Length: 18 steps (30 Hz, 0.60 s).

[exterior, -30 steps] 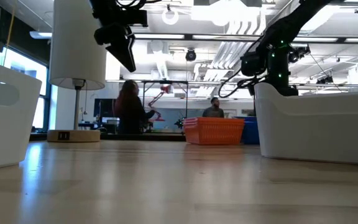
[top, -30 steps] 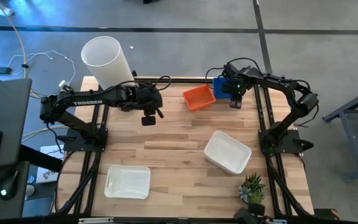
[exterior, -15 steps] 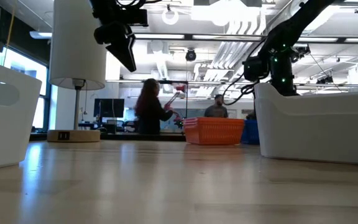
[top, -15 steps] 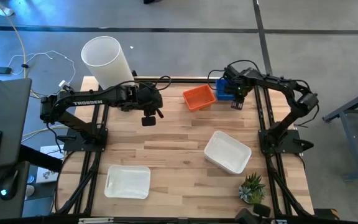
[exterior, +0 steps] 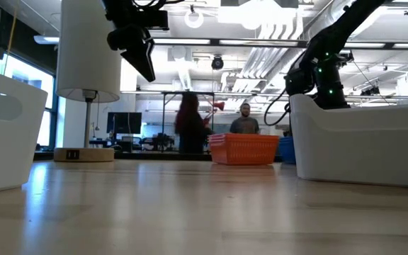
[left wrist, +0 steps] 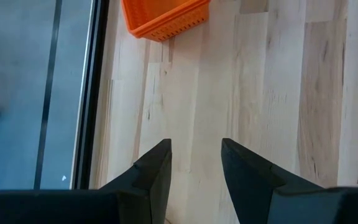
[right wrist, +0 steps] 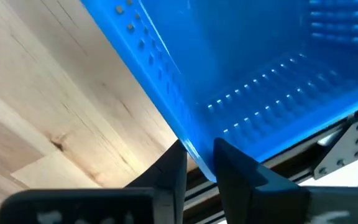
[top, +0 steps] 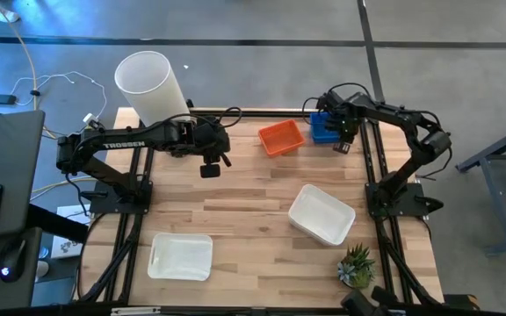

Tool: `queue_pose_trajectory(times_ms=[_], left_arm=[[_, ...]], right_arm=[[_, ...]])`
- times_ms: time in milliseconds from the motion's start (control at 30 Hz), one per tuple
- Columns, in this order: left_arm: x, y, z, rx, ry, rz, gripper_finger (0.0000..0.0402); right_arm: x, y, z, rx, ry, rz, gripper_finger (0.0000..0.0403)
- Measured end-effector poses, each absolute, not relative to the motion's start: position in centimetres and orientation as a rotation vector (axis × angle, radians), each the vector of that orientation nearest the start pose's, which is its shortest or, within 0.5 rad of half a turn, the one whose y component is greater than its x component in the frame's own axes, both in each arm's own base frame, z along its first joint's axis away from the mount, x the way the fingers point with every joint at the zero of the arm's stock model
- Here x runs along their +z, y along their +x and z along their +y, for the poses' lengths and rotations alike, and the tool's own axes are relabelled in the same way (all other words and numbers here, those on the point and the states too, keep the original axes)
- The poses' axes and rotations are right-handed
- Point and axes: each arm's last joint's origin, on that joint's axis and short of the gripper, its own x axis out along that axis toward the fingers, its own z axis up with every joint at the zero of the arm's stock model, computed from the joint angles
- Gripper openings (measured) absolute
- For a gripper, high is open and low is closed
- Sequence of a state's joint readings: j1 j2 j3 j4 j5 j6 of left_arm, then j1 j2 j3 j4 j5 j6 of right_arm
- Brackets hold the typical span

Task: Stack baskets by color
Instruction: Adjust the blue stacked bins

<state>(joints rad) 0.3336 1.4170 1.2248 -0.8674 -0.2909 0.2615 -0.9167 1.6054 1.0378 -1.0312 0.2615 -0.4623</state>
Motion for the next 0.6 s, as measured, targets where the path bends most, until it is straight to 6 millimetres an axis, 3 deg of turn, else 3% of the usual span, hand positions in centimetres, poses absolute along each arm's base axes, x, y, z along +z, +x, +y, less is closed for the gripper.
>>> queue_pose_trajectory(times_ms=[600], left_arm=[[29.32,26.02,9.90,0.419,0.207,1.142,0.0126]], right_arm=[[19.79,14.95,-21.12,-0.509,0.258,1.711,0.0060]])
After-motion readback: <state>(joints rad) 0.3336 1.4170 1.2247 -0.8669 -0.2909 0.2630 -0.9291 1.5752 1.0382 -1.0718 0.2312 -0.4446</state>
